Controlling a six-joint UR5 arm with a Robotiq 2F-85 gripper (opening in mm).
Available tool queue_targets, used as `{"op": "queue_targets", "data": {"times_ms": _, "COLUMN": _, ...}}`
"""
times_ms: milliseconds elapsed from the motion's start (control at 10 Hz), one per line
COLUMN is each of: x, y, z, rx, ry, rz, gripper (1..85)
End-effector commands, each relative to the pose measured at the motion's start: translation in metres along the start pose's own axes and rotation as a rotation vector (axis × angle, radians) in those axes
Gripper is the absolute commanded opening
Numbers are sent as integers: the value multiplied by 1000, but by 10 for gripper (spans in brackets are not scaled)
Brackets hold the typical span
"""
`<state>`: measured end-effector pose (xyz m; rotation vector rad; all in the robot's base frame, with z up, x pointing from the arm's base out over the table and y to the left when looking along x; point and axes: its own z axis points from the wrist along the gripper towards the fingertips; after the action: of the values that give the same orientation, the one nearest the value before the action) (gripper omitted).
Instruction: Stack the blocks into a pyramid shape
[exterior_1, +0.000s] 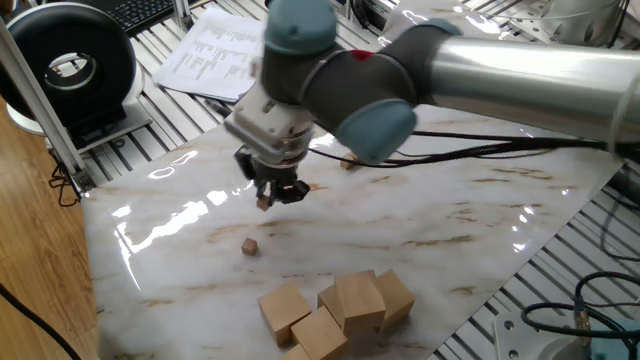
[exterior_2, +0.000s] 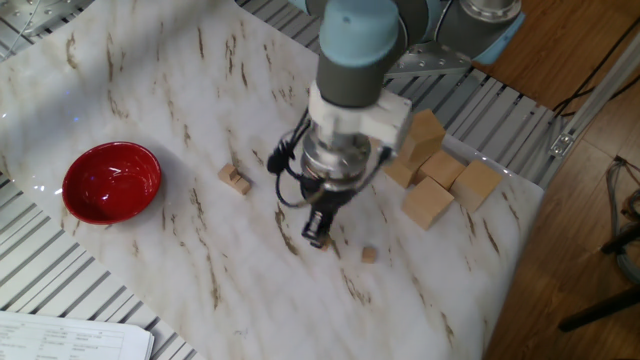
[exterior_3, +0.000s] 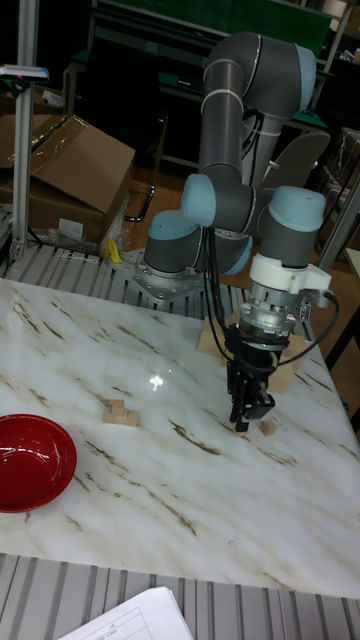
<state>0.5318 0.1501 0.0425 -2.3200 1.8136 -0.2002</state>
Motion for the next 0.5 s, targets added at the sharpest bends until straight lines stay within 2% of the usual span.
{"op": "queue_targets", "data": {"times_ms": 0, "x": 22, "y": 14, "z": -4, "rx": 27, "ry": 0, "rz": 157, "gripper": 10}}
{"op": "queue_targets", "data": {"times_ms": 100, "x": 22, "y": 19, "z": -4, "rx": 28, "ry": -15, "rz": 220, "gripper": 10}}
{"op": "queue_targets", "data": {"times_ms": 300, "x": 25, "y": 22, "z": -4, "rx": 27, "ry": -15, "rz": 316, "gripper": 10}}
{"op": "queue_targets", "data": {"times_ms": 400, "x": 22, "y": 22, "z": -4, "rx": 27, "ry": -27, "rz": 417, "gripper": 10}}
